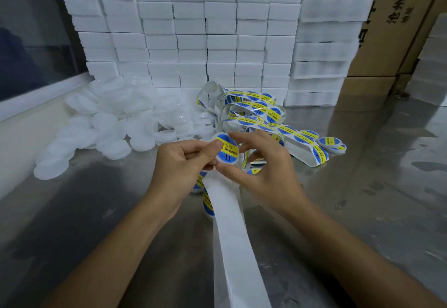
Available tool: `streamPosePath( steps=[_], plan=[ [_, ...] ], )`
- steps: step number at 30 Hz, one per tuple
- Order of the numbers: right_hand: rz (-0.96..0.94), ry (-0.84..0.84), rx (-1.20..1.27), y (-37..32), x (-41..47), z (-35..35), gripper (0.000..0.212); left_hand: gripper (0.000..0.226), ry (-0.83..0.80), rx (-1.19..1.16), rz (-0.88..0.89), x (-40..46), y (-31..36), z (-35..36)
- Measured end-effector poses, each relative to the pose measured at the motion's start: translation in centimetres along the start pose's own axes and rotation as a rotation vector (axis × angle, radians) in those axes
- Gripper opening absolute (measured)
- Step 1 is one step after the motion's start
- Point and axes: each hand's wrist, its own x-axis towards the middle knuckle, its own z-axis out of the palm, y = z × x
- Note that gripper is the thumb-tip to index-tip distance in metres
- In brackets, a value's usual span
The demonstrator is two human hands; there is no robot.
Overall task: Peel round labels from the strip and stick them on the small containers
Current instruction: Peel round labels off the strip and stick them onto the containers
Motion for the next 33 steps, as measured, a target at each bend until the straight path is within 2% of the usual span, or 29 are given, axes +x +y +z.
streamPosePath(
  steps=[3, 5, 6, 8, 10, 13, 16, 19, 22, 26, 28, 30, 33],
  plan=[
    [-0.004, 0.039, 0.001, 0.5, 0.6, -0.9, 0.032, 0.026, 0.020, 0.108, 0.105, 0.0, -0.4, 0.2],
    [0.071, 0.127, -0.022, 1.7, 1.3, -2.4, 0.029, 0.020, 0.097, 0.237, 0.133, 0.3, -1.1, 0.0],
    [0.141, 0.173, -0.055, 2.6, 1.7, -3.4, 0.029, 0.017, 0.131, 0.313, 0.120, 0.5, -1.5, -0.1],
    [0.314, 0.246, -0.178, 5.1, 2.2, -5.7, 0.030, 0.025, 0.130, 0.402, 0.034, 0.6, -2.2, -0.3],
    [0.484, 0.319, -0.328, 7.9, 2.1, -8.1, 0.032, 0.030, 0.078, 0.418, -0.078, 0.6, -2.7, -0.4],
    [0.697, 0.412, -0.509, 11.4, 1.4, -10.8, 0.035, 0.027, 0.035, 0.430, -0.154, 0.4, -2.9, -0.2],
    [0.788, 0.395, -0.598, 13.2, 0.8, -11.2, 0.036, 0.019, 0.017, 0.375, -0.157, 0.4, -2.8, -0.1],
    [0.848, 0.305, -0.621, 14.0, 0.5, -10.6, 0.026, 0.015, 0.029, 0.322, -0.151, 0.3, -2.4, -0.2],
    [0.799, 0.306, -0.643, 13.7, 0.5, -10.3, 0.030, 0.015, 0.058, 0.248, -0.167, 0.2, -2.0, -0.4],
    [0.509, 0.355, -0.544, 10.1, 1.5, -8.7, 0.016, 0.019, 0.060, 0.139, -0.212, 0.2, -1.6, -0.4],
    [0.412, 0.272, -0.378, 7.0, 1.7, -6.7, 0.009, 0.021, 0.065, 0.086, -0.246, 0.2, -1.4, -0.3],
    [0.360, 0.112, -0.217, 4.0, 1.4, -4.3, 0.006, 0.025, 0.083, 0.032, -0.286, 0.3, -1.2, -0.2],
    [0.384, -0.098, 0.008, 1.1, 0.6, -1.5, 0.014, 0.025, 0.086, -0.065, -0.302, 0.3, -0.6, -0.2]
  ],
)
